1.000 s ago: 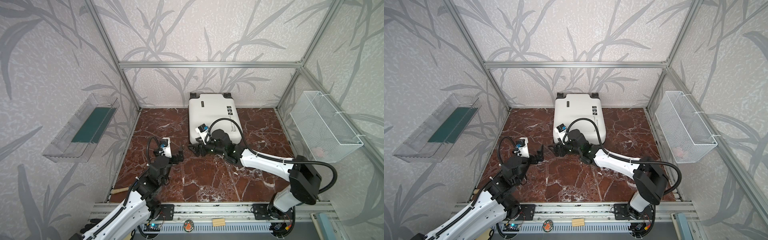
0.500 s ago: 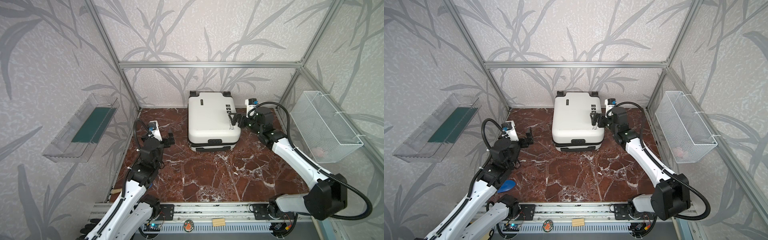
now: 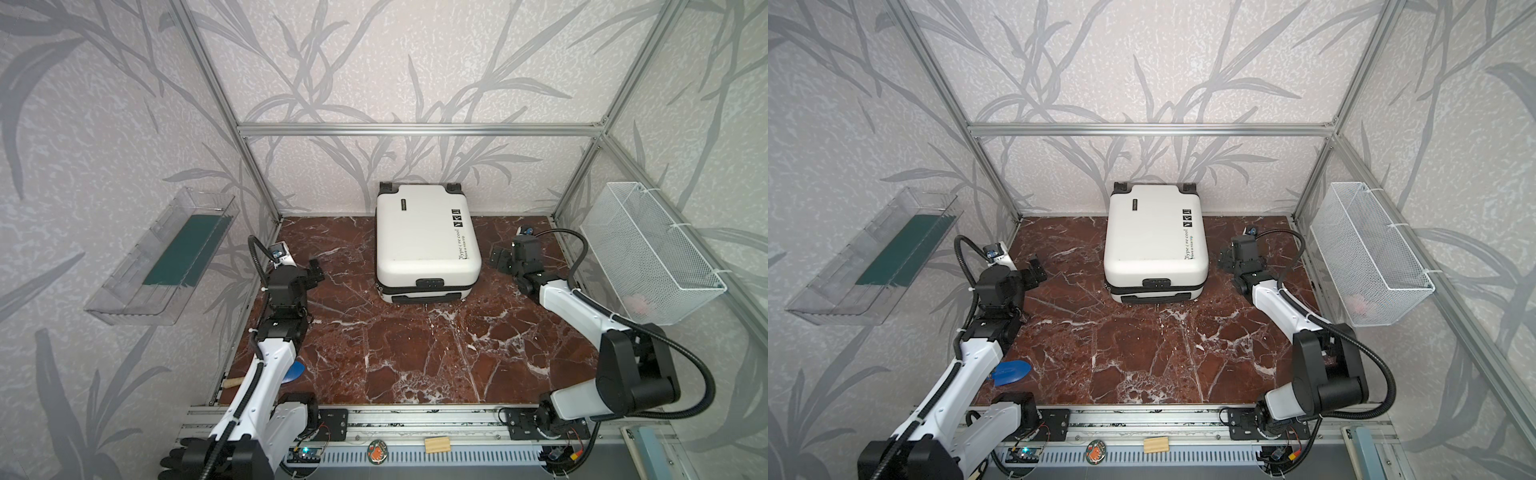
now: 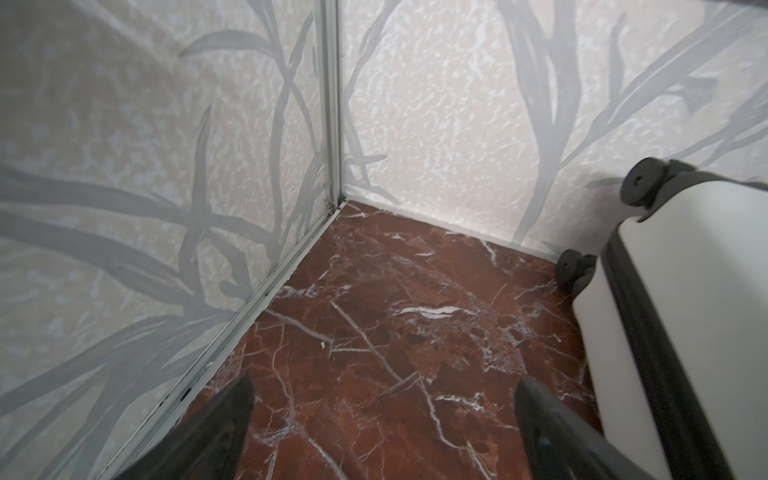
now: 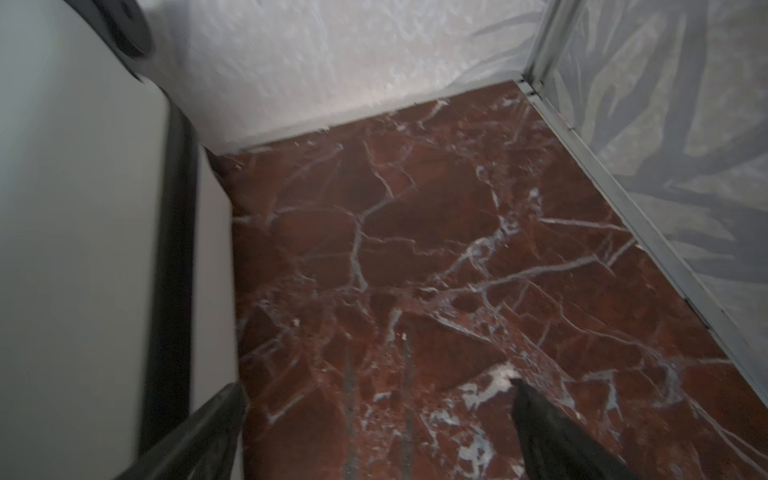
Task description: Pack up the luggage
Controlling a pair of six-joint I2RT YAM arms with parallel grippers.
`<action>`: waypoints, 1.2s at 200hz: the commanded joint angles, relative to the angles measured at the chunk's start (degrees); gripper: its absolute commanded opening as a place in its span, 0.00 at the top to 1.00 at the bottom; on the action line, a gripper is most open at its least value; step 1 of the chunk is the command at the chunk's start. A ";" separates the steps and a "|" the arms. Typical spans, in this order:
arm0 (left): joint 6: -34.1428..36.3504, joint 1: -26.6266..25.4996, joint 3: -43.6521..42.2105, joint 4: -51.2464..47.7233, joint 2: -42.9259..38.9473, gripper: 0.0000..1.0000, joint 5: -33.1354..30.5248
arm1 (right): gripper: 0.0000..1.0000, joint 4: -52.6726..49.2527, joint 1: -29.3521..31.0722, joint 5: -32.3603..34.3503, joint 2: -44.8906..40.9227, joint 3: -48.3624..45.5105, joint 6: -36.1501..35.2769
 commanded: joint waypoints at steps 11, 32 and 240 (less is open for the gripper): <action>2.47 2.78 -4.92 9.95 1.44 0.01 1.37 | 0.01 7.78 -0.19 11.36 3.05 -3.92 -4.37; 2.63 3.10 -7.92 13.47 3.53 0.01 0.58 | 0.01 11.18 -0.39 11.33 3.38 -6.17 -5.86; 8.54 2.94 -13.35 46.33 35.29 0.01 15.75 | 0.01 45.41 -0.46 2.30 3.14 -26.23 -22.55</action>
